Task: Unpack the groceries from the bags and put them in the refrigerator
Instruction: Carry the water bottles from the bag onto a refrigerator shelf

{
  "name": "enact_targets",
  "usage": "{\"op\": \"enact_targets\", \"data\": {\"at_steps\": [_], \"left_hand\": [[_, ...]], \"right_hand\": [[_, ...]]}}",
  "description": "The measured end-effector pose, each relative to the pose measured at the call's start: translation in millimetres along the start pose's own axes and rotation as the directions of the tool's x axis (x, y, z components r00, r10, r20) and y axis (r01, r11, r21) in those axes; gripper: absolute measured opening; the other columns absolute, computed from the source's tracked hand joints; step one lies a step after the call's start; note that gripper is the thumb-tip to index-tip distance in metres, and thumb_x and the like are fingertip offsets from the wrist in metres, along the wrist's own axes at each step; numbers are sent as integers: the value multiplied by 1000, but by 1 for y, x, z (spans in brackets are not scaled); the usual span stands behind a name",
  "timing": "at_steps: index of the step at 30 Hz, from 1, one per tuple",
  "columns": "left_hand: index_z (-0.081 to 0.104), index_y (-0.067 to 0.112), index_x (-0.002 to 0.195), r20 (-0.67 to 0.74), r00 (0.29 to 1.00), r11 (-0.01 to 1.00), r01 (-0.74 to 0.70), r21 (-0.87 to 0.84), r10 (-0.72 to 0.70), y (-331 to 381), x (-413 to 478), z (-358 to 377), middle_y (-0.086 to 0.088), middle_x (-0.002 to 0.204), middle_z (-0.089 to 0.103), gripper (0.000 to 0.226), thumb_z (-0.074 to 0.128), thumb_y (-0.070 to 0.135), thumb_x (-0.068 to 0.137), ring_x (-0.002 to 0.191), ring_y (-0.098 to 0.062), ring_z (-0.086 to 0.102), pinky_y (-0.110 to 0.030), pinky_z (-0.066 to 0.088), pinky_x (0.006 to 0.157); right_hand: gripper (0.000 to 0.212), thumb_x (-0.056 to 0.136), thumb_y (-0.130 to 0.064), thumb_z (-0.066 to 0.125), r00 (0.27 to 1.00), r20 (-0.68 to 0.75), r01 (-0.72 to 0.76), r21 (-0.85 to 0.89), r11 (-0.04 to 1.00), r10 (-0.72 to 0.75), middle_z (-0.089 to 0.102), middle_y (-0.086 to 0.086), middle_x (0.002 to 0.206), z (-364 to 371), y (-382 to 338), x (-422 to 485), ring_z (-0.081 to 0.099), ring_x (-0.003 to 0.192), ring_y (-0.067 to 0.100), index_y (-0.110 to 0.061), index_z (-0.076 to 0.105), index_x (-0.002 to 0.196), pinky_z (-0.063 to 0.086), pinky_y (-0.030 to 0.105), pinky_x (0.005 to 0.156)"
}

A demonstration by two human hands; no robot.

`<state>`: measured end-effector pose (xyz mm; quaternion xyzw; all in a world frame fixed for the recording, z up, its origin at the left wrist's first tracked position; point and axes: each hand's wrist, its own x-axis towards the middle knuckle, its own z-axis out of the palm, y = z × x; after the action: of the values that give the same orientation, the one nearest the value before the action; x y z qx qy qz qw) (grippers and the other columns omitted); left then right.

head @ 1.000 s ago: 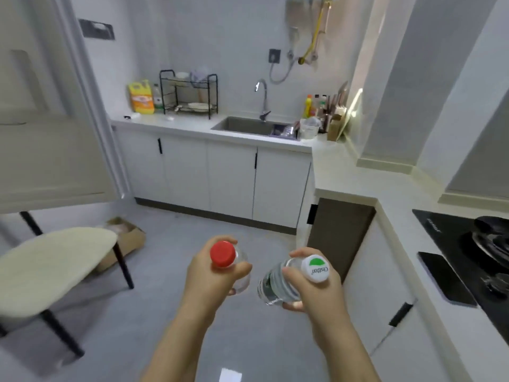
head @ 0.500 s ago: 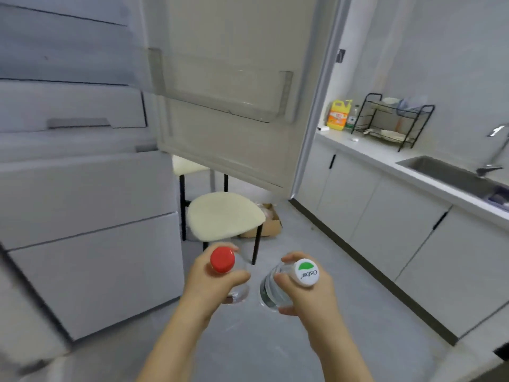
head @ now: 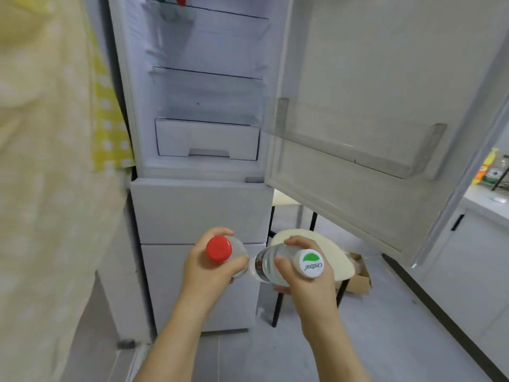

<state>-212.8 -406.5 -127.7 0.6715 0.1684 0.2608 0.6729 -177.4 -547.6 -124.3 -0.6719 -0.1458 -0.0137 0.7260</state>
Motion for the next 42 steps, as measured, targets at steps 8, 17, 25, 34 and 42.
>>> {"op": "enact_targets", "data": {"at_steps": [8,17,25,34,42], "left_hand": [[62,37,90,-78,970,973,-227,41,230,30,107,-51,28,82,62,45,74,32,47,81,-11,62,-49,55,78],[57,40,87,-185,859,878,-471,80,478,65,209,-86,40,90,56,39,72,28,53,83,13,55,-22,51,77],[56,38,89,-224,731,761,-640,100,645,103,282,-92,36,90,58,40,72,24,55,81,9,56,-14,48,72],[54,42,94,-215,553,588,-792,162,805,158,377,-64,38,95,55,46,76,24,59,89,10,55,-4,44,71],[52,41,97,-230,392,433,-887,164,891,201,447,-38,40,97,55,47,73,24,59,93,11,54,-6,45,72]], "right_hand": [[27,64,-13,70,990,26,139,71,988,-141,61,-23,75,91,-13,87,59,74,18,-29,61,84,55,51,66],[32,53,-45,68,926,1,374,124,919,-377,60,-24,97,178,-34,178,61,102,20,-47,62,85,52,55,84],[30,60,-40,68,806,-10,584,175,793,-592,60,-25,104,216,-59,255,58,109,22,-53,60,87,49,56,88],[31,61,-38,68,671,-36,719,273,639,-740,59,-19,106,234,-99,366,59,105,17,-50,60,89,51,56,85],[30,64,-37,67,534,-68,815,304,492,-843,58,-22,106,245,-138,447,58,107,19,-49,60,91,51,54,85]]}}
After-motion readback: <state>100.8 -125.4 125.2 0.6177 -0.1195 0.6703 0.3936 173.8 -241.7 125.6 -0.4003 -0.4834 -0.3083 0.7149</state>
